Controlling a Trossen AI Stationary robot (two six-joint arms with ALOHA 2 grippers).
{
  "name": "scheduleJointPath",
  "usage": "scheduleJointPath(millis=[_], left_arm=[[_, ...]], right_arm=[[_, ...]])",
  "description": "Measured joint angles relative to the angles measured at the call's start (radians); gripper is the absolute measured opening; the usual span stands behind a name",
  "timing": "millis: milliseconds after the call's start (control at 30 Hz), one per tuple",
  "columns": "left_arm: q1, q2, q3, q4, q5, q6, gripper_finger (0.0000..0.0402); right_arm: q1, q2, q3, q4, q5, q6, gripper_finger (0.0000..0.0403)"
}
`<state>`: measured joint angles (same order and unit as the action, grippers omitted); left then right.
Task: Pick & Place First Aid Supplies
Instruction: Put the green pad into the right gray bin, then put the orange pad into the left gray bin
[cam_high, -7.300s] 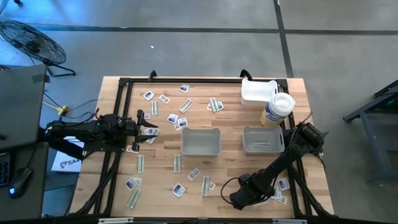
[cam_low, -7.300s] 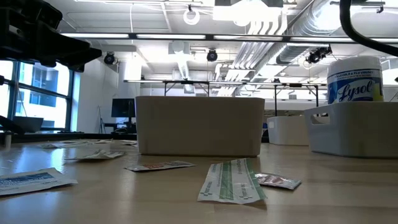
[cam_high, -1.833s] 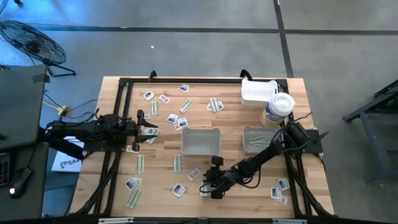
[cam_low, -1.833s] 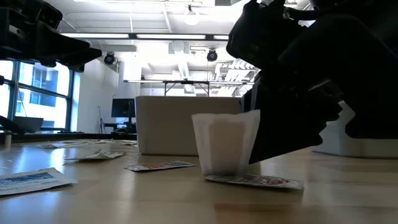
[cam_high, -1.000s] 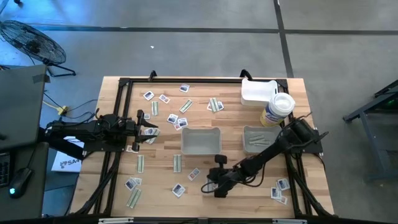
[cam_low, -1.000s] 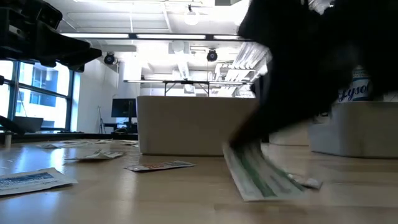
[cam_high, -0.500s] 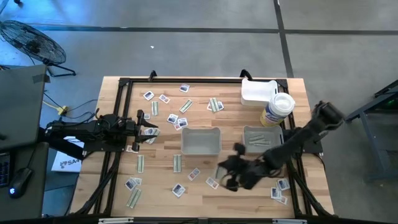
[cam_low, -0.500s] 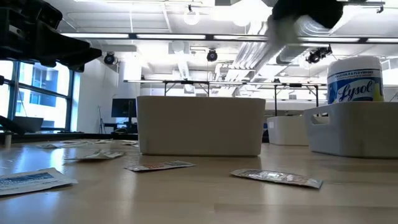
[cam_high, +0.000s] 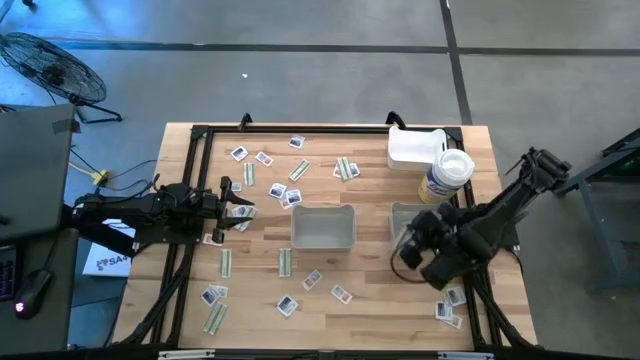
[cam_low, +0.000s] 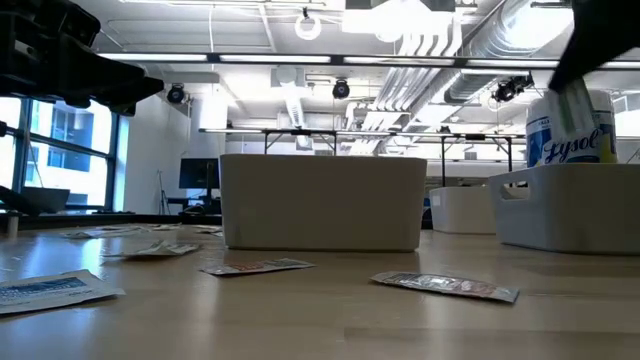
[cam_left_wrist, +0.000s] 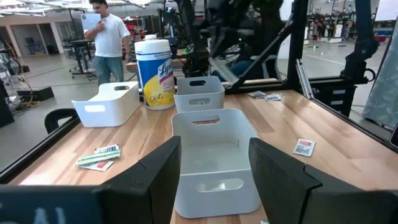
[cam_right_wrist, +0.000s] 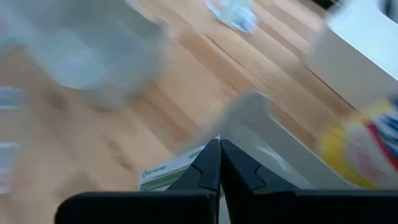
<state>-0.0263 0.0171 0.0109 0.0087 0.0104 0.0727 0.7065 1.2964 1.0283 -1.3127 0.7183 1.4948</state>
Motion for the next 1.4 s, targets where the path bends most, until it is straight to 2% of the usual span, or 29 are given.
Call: scheduleJointPath(millis=[200,300,467,700,900,1100,1233,1333,1400], left_arm=[[0.000,0.000,0.000,0.000,0.000,0.000,0.0186],[0.000,0.000,0.000,0.000,0.000,0.000,0.0186],[0.000,0.000,0.000,0.000,0.000,0.000,0.0186],[0.000,0.000,0.000,0.000,0.000,0.000,0.0186],[0.000,0.000,0.000,0.000,0.000,0.000,0.0186],[0.000,0.000,0.000,0.000,0.000,0.000,0.0186],[0.000,0.000,0.000,0.000,0.000,0.000,0.0186],[0.000,0.000,0.000,0.000,0.000,0.000,0.0186],[0.000,0.000,0.000,0.000,0.000,0.000,0.0186]], right_arm=[[-0.105,0.000,0.000,-0.120,-0.079,0.082,0.0000],[-0.157,0.000,-0.027,-0.108,-0.114,0.114,0.0000],[-0.231,0.000,-0.135,-0.043,-0.236,0.161,0.0000],[-0.257,0.000,-0.244,0.035,-0.276,0.165,0.0001],[-0.269,0.000,-0.281,0.034,-0.413,0.123,0.0018],[-0.269,0.000,-0.248,-0.038,-0.427,0.077,0.0058],[-0.269,0.000,-0.153,-0.127,-0.418,0.059,0.0076],[-0.260,0.000,-0.060,-0.098,-0.375,-0.029,0.0079],[-0.242,0.000,-0.010,-0.009,-0.329,-0.132,0.0078]])
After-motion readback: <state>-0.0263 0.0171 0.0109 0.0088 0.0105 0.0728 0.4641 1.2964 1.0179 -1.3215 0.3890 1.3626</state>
